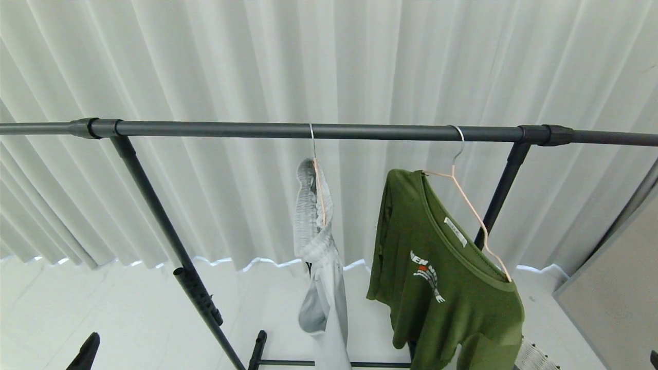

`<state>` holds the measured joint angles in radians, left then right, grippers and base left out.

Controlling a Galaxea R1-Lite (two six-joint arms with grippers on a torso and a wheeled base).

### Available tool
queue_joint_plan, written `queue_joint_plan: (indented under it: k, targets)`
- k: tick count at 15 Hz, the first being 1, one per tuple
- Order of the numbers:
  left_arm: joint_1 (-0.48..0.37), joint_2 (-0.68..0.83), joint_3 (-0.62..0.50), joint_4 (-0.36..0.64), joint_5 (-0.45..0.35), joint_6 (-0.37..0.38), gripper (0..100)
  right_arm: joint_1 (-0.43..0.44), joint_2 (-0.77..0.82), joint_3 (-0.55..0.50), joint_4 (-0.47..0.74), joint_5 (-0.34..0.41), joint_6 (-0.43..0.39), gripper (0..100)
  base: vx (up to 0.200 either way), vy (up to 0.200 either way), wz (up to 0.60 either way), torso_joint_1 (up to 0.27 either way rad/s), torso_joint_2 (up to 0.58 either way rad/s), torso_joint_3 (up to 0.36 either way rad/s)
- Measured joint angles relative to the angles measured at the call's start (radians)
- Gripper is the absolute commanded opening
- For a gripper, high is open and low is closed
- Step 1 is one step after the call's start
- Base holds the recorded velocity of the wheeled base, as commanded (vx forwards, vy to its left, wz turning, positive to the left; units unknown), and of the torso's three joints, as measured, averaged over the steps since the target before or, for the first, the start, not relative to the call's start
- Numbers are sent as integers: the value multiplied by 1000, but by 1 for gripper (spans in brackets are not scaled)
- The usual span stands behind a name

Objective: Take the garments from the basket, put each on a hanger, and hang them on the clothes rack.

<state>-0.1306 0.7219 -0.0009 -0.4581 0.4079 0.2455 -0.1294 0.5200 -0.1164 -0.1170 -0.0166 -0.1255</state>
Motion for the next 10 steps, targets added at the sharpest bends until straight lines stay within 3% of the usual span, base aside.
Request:
queue_joint_plan:
  k: [5, 7, 10]
  targets:
    - [24, -401, -13, 408, 2, 21, 100, 3, -291, 67, 171, -5, 6, 100, 0, 0, 0, 0, 0, 0]
    - [37, -520, -29, 475, 5, 23, 100, 3, -365, 72, 183, -53, 15, 100, 0, 0, 0, 0, 0, 0]
    - [44, -598, -31, 478, 37, -75, 100, 4, -410, 90, 142, -149, 41, 100, 0, 0, 0, 0, 0, 0]
